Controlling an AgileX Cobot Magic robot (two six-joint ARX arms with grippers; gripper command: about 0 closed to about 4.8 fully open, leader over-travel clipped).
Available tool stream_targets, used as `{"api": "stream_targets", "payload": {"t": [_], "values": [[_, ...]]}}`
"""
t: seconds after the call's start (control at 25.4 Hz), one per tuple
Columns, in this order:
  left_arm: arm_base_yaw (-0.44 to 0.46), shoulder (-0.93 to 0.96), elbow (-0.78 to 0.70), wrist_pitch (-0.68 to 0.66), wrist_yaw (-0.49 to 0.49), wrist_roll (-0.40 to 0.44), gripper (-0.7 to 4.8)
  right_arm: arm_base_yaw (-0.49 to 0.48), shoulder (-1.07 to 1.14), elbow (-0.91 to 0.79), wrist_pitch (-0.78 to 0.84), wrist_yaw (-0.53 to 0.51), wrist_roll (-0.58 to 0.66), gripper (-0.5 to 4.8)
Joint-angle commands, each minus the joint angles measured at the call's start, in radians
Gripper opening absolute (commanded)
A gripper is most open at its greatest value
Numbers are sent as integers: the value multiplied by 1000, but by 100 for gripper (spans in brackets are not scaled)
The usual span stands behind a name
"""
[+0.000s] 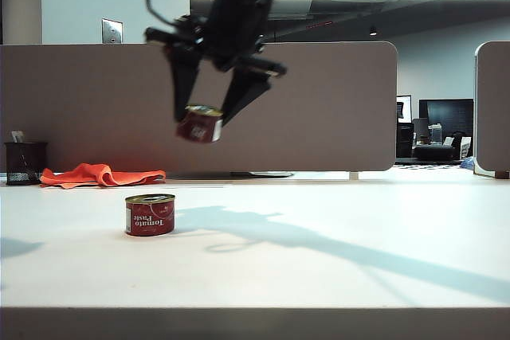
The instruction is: Stack a can of tomatoes on the right onto the can of tomatoes on the left.
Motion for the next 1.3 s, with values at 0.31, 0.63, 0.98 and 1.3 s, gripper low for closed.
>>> {"api": "stream_targets", "payload": {"t": [0.31,0.63,0.98,1.3], "values": [[2,-2,8,-19,-2,7,-5,90,95,20,24,-3,-65,261],[2,-2,8,-39,-3,7,-5,101,129,20,38,-6,-68,281],[2,-2,8,-40,-3,7,-5,103,128,21,60,-32,-68,340],[2,-3,8,-31,-3,15,-5,85,-10,144,1,50,-87,337]]}}
